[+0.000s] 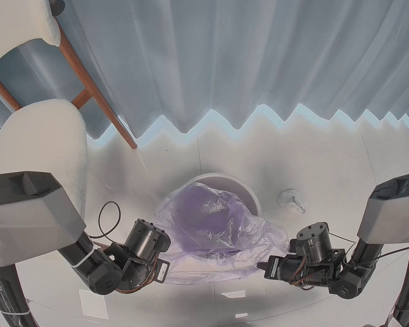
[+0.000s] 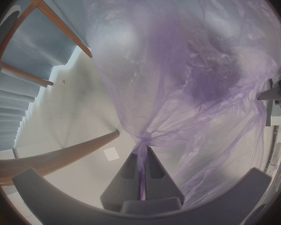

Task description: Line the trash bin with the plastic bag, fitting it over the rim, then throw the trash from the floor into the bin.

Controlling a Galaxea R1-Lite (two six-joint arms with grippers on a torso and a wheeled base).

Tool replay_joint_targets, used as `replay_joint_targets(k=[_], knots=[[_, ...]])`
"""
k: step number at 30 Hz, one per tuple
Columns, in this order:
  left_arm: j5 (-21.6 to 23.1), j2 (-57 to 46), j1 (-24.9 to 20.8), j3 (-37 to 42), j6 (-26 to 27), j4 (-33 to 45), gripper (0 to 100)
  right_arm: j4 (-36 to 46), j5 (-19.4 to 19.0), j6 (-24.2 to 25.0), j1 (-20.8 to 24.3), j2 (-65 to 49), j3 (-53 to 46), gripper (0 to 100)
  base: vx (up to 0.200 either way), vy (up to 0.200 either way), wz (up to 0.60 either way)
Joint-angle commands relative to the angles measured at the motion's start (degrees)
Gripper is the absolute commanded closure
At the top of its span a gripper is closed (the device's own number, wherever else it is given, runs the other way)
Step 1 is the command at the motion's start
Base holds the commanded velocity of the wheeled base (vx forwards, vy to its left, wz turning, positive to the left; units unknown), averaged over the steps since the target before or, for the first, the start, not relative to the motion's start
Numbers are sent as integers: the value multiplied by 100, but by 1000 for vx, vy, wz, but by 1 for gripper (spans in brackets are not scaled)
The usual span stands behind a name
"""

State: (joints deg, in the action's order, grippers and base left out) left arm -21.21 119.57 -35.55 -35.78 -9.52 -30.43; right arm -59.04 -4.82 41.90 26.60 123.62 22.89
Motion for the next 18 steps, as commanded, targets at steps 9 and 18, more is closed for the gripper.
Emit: replay_joint_targets(k=[9,18], knots=[[-331,269,-163,546,-6,-1009,0,-662,253,-94,12,549,-452,0,0,0,0],[-322,-733,-488,1310,-59,-1624,0,-1540,279,-138,47,522,-953,0,0,0,0]])
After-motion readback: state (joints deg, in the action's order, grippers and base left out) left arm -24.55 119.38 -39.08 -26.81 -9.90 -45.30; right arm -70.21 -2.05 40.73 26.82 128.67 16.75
